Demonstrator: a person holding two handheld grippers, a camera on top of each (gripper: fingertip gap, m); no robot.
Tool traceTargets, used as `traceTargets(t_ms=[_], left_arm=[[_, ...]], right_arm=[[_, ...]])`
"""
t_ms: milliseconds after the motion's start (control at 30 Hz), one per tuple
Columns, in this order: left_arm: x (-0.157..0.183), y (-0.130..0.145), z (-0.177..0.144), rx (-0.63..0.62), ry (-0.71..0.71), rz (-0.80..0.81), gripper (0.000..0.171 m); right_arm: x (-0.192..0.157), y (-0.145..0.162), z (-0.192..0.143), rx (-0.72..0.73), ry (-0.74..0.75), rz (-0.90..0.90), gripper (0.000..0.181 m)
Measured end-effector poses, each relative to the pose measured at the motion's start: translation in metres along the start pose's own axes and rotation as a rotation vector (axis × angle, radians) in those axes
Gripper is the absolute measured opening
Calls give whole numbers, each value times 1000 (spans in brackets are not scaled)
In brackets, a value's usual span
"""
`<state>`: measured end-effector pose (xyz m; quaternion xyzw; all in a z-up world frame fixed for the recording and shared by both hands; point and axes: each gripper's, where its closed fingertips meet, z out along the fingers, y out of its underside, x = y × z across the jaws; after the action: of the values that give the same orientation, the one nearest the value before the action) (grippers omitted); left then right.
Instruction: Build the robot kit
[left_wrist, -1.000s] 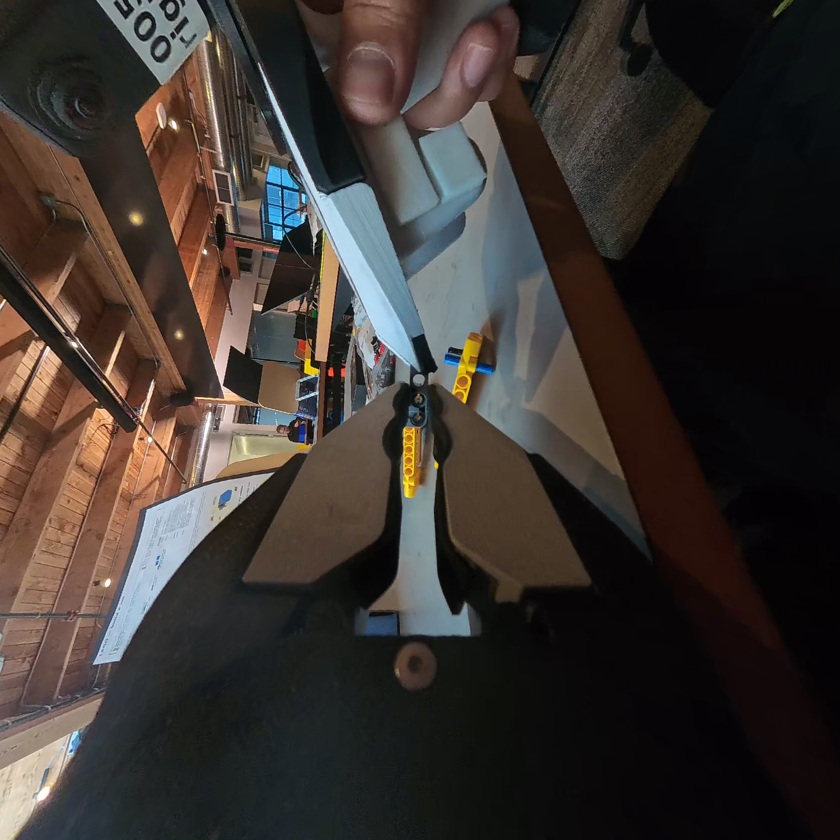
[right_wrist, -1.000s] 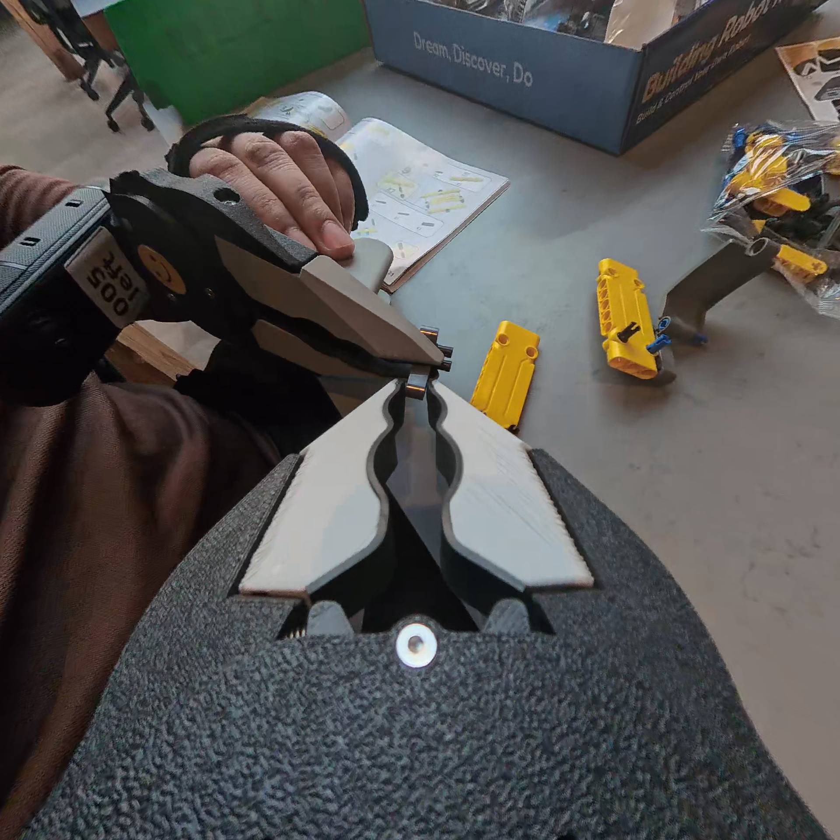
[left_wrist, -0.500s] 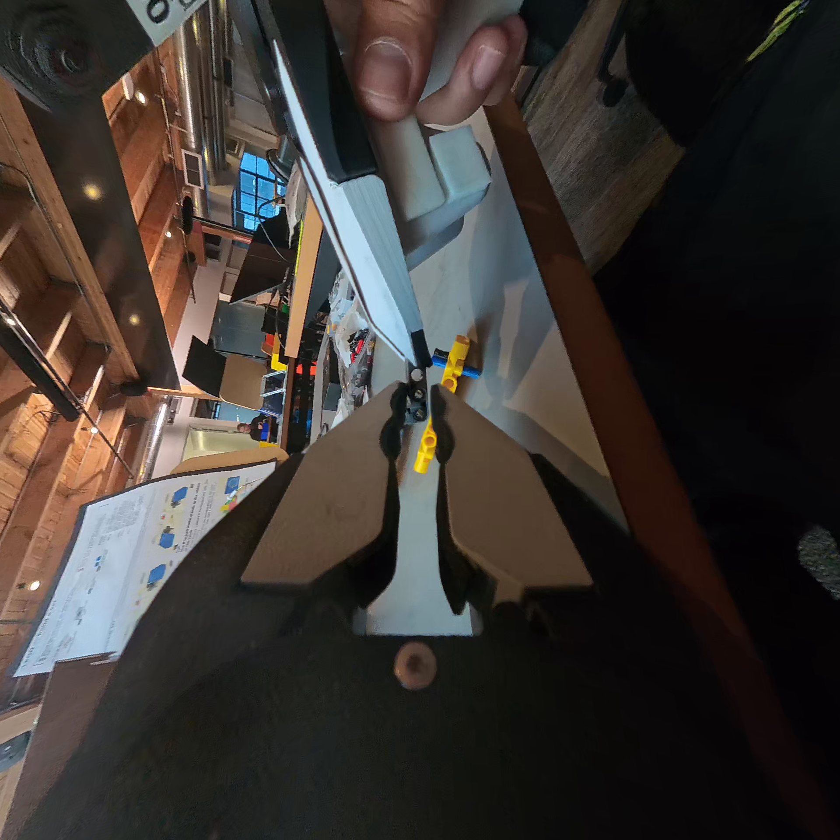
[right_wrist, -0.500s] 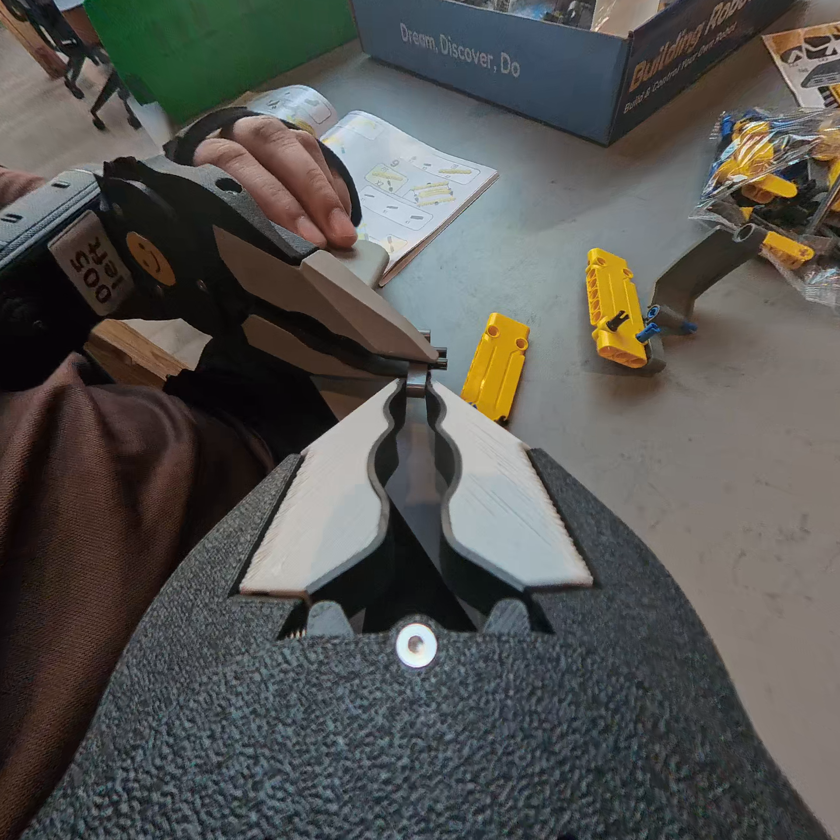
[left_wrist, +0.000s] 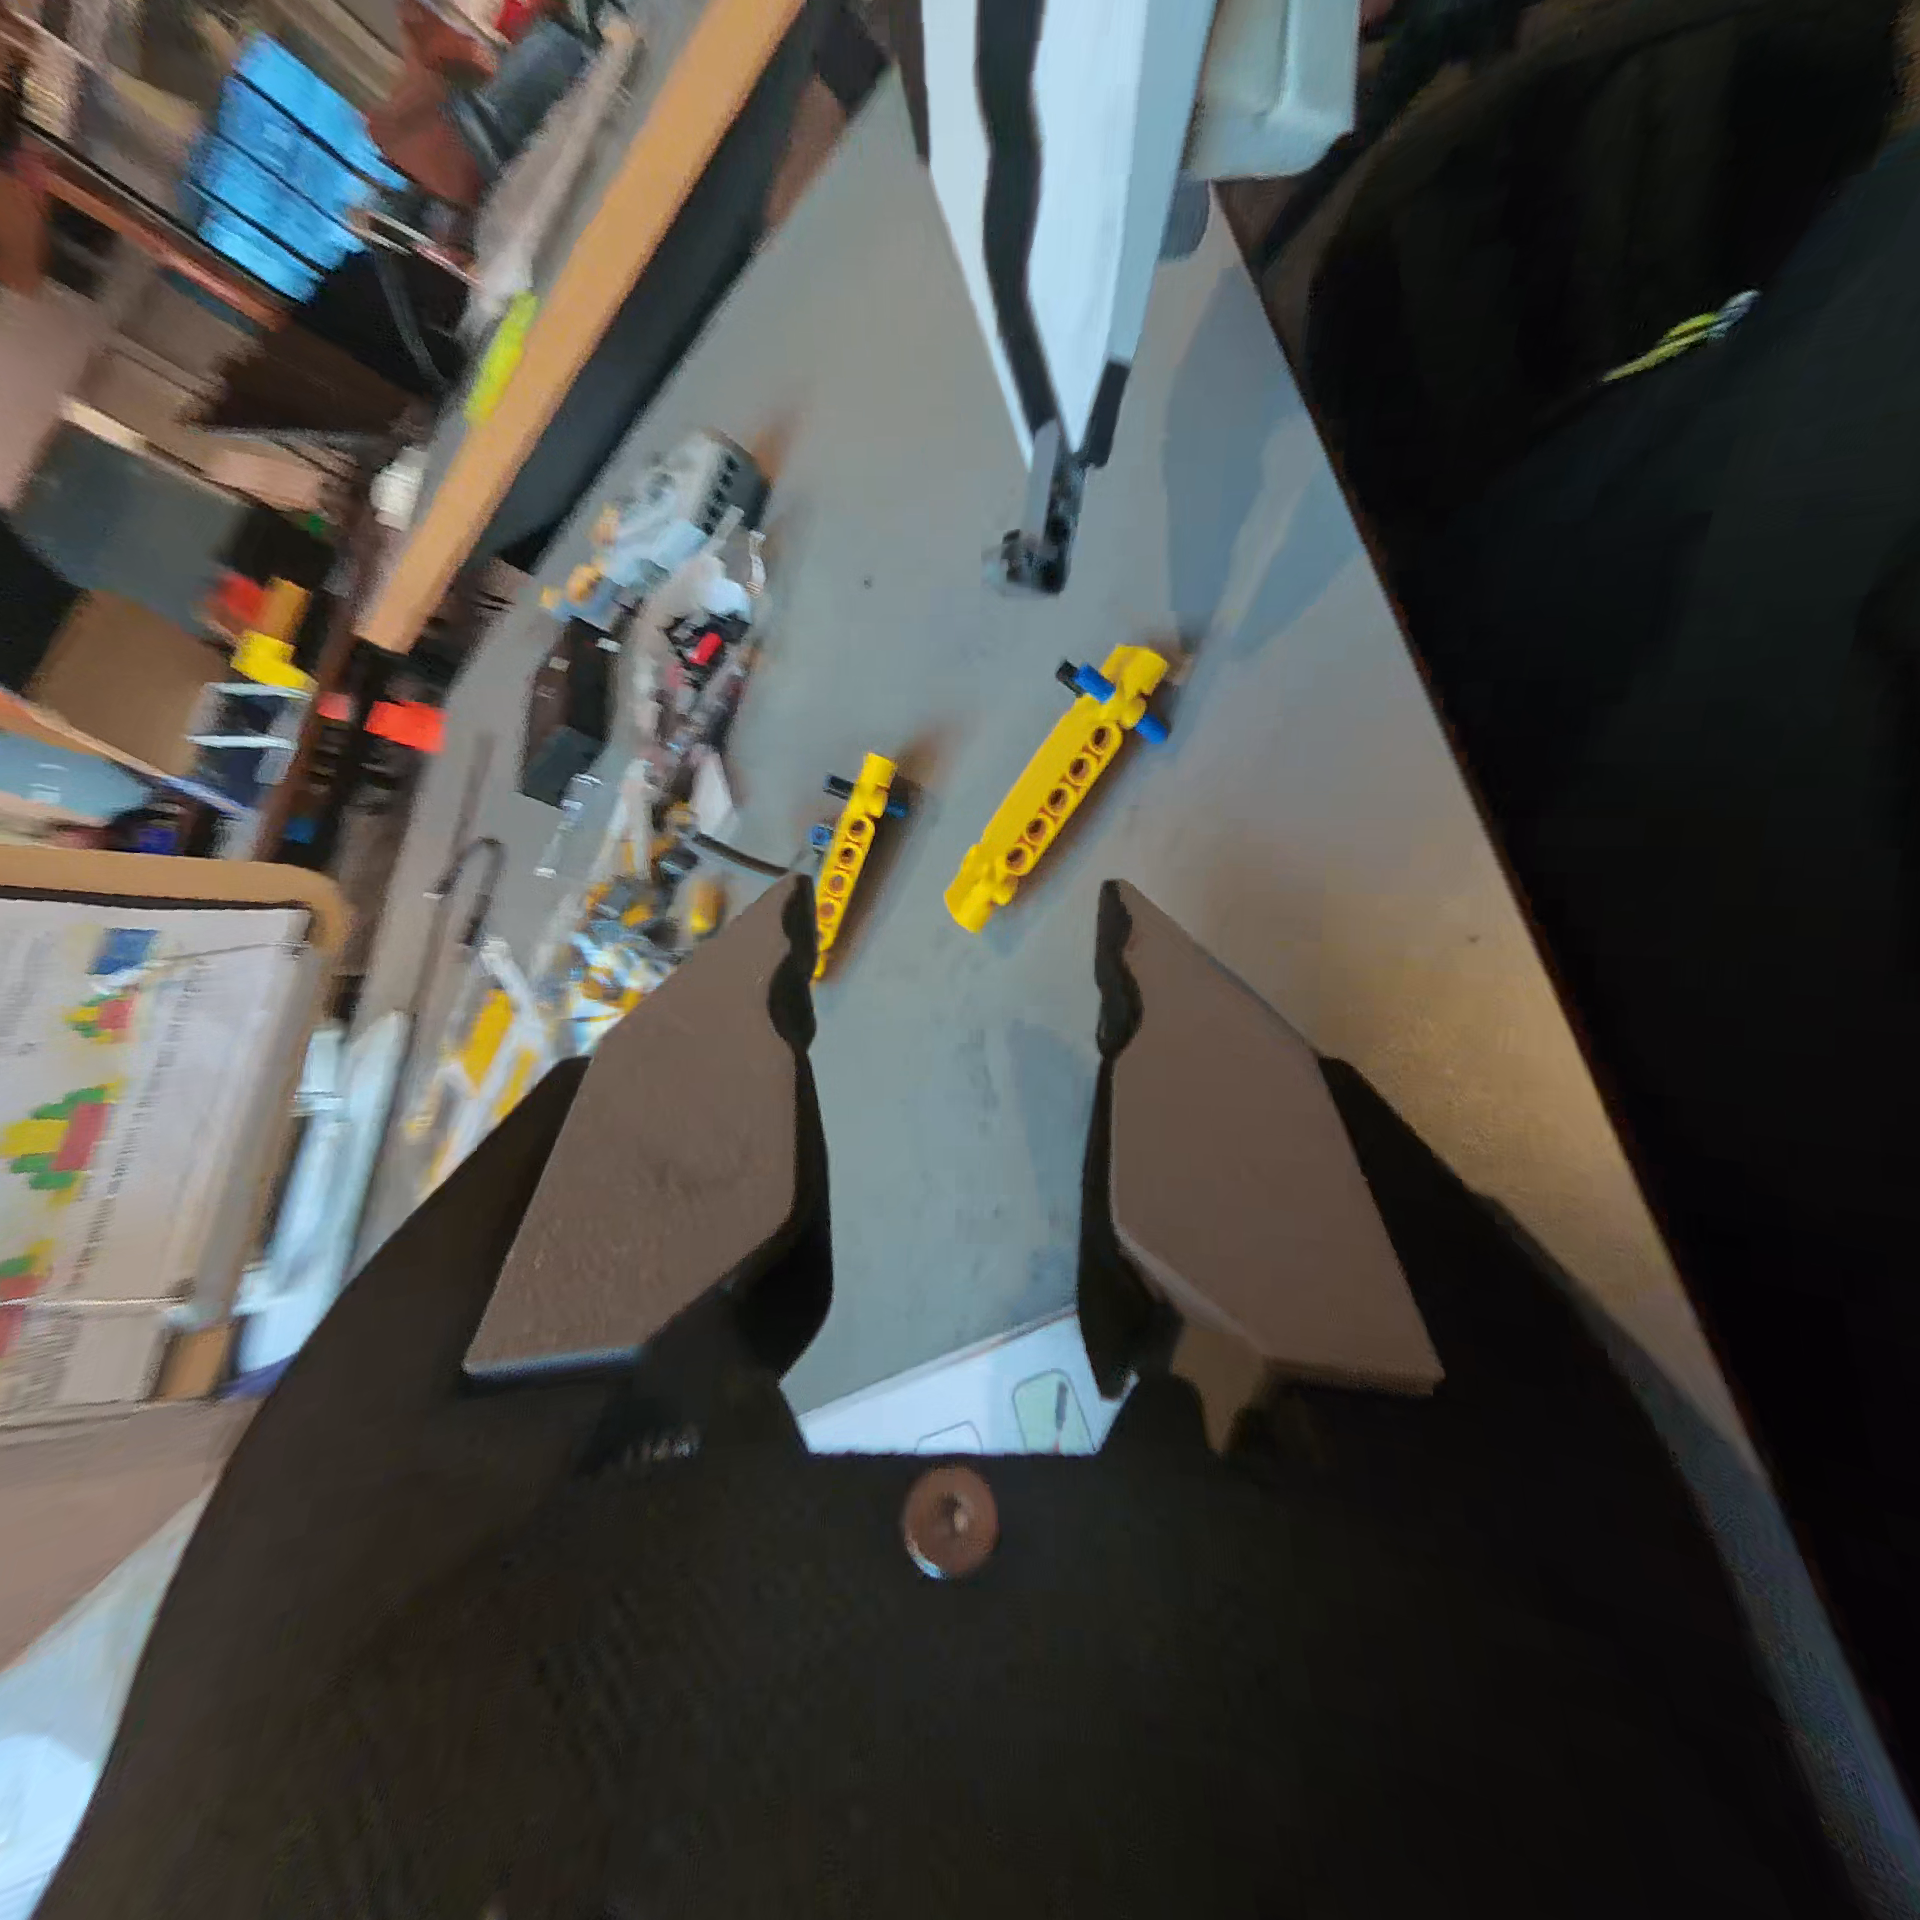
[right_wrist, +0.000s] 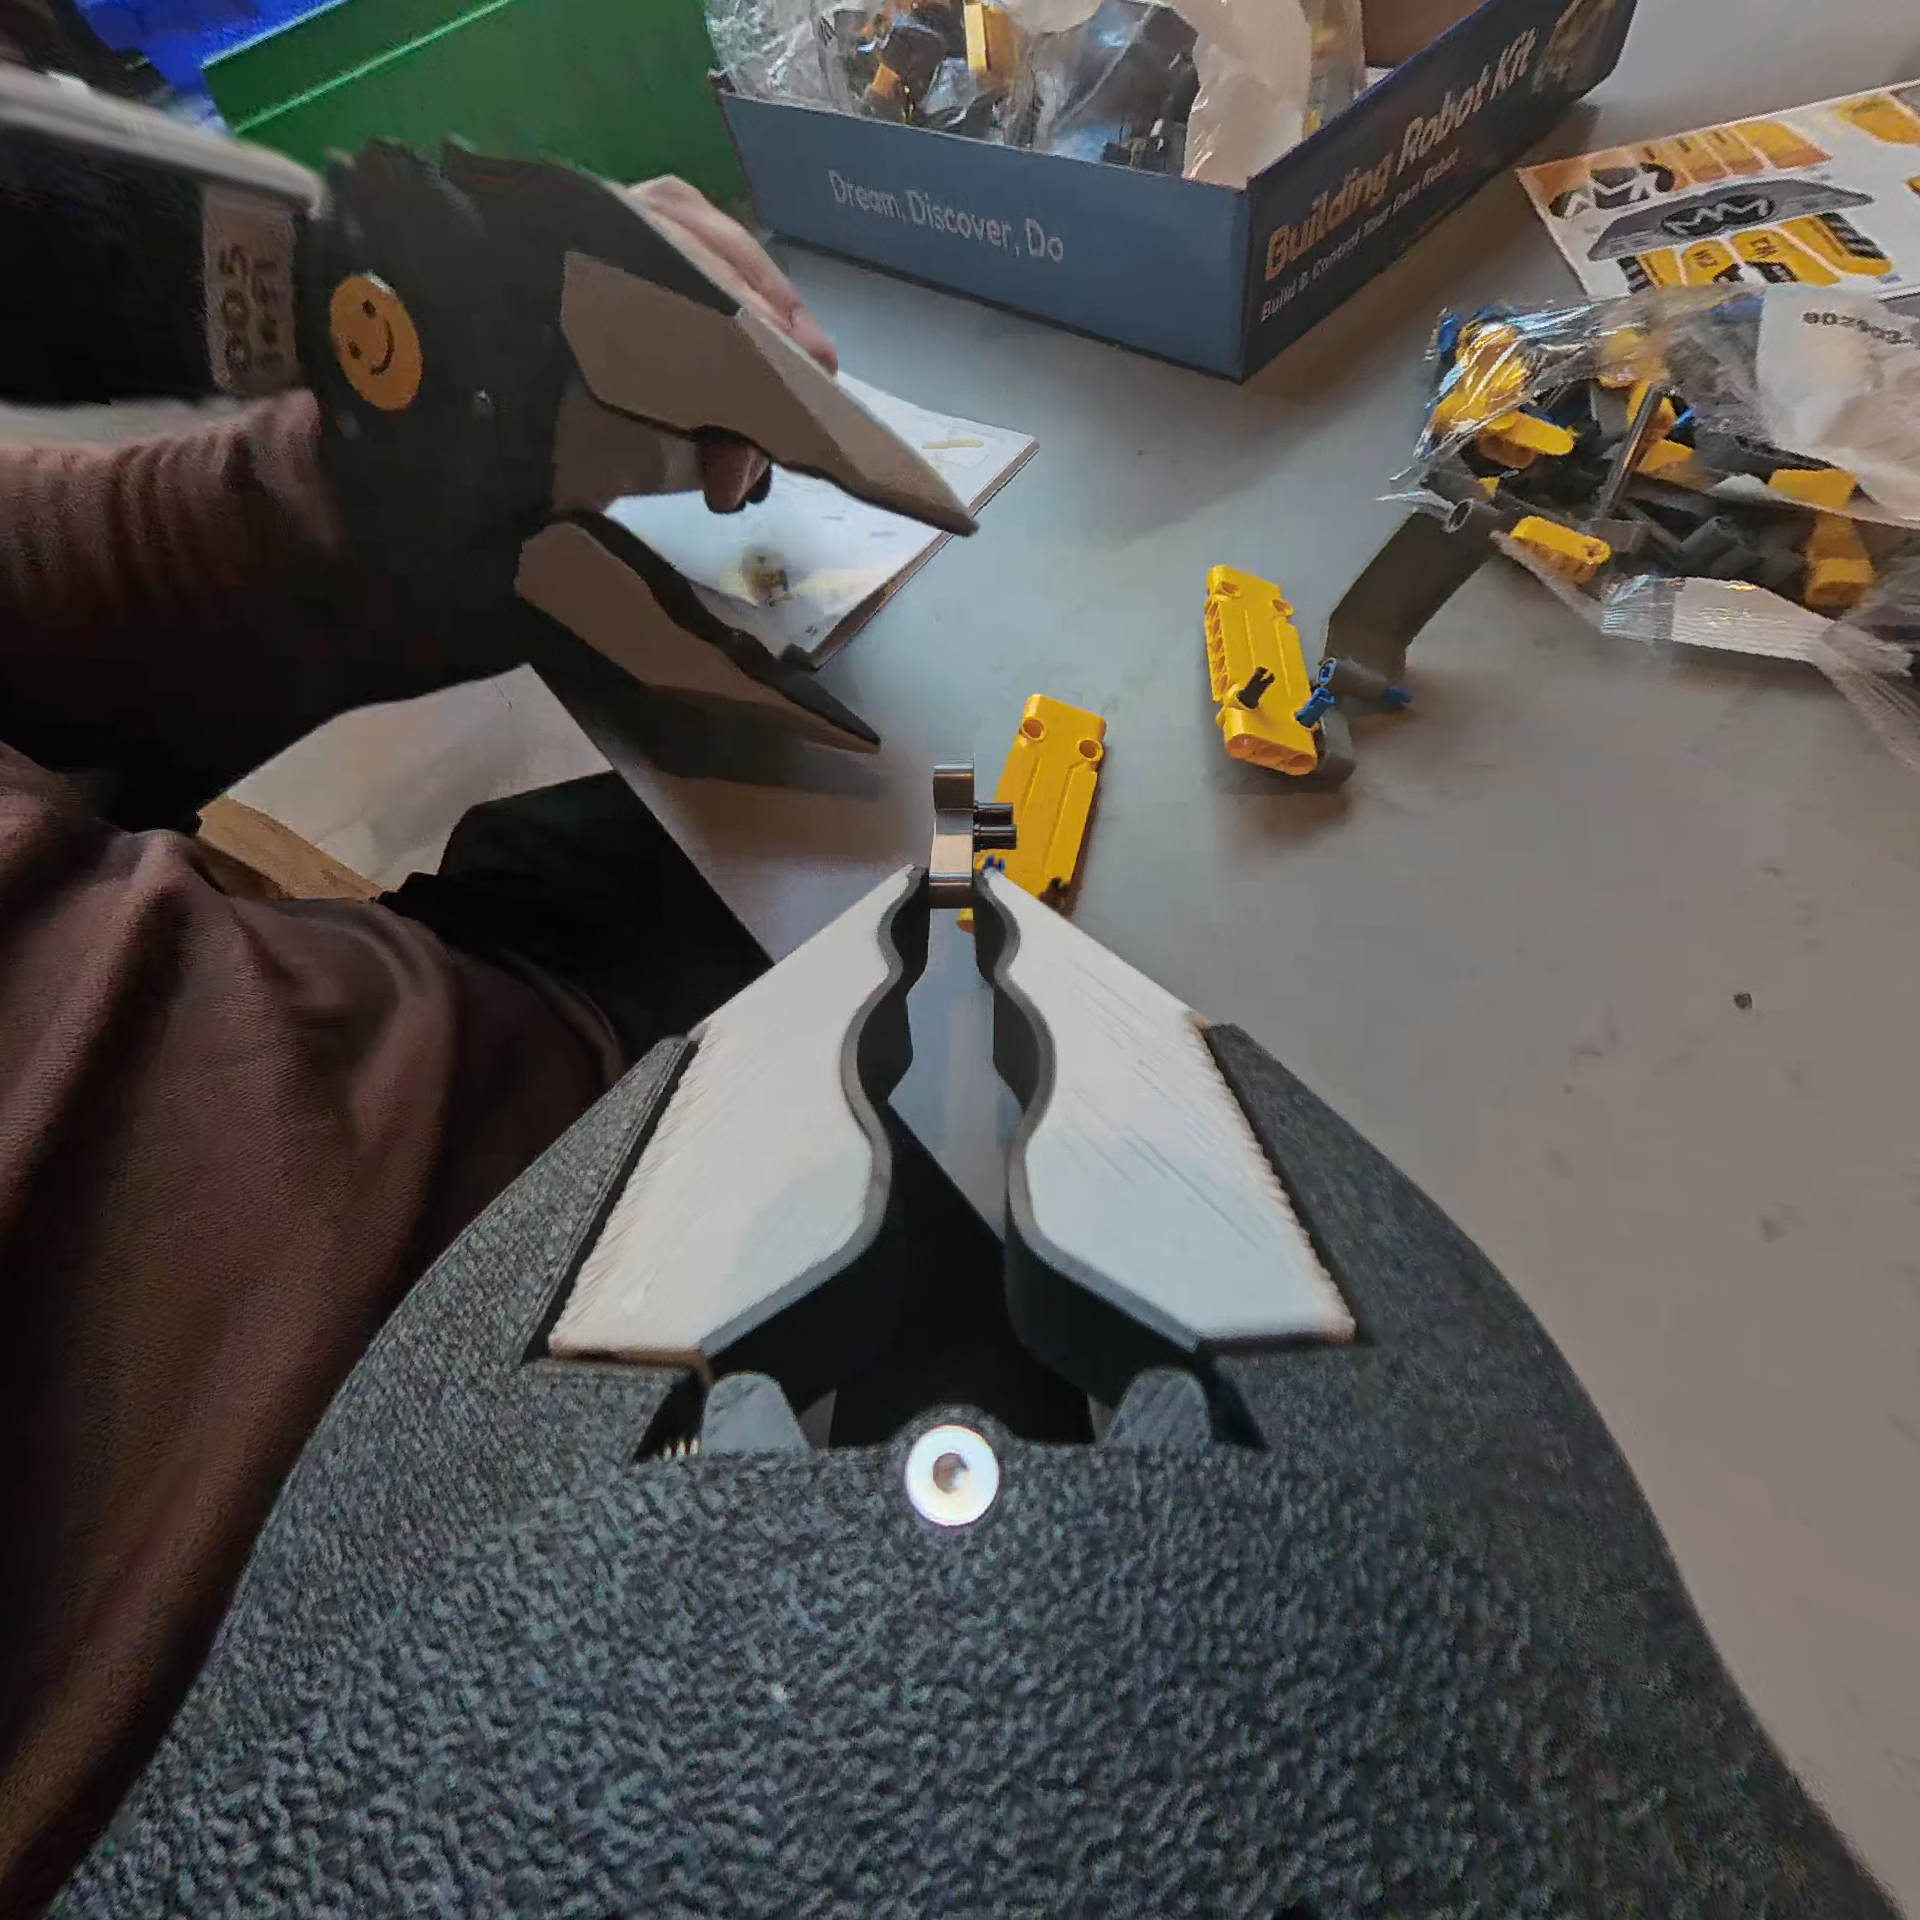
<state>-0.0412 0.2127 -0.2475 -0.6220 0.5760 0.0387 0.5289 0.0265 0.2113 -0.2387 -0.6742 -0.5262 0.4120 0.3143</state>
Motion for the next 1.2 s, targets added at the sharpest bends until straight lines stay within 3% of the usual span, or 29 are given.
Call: traceTargets(t_ms=[67,267,367,433,467,700,933,1200], left_arm=[[4,-1,5,-3,137,-66,53],[10,-7,23,-65,440,-88,82],[13,2,34,-150,518,-24,80],[17,9,35,-181,571,-28,62],[21,10,33,-183,606,-59,62],[40,10,12,-159,658,-204,60],[46,2,-4,-114,639,-207,70],[21,-17,20,-70,598,-435,76]], right_arm=[[-3,8,-2,-18,-17,19,8],[-7,22,3,-82,-20,3,8],[-7,24,7,-91,-31,-7,8],[-9,28,11,-104,-55,0,8],[-9,29,11,-107,-60,3,8],[3,32,8,-126,-13,-17,8],[-14,24,7,-109,-148,-96,8],[-9,19,14,-119,-174,-150,8]])
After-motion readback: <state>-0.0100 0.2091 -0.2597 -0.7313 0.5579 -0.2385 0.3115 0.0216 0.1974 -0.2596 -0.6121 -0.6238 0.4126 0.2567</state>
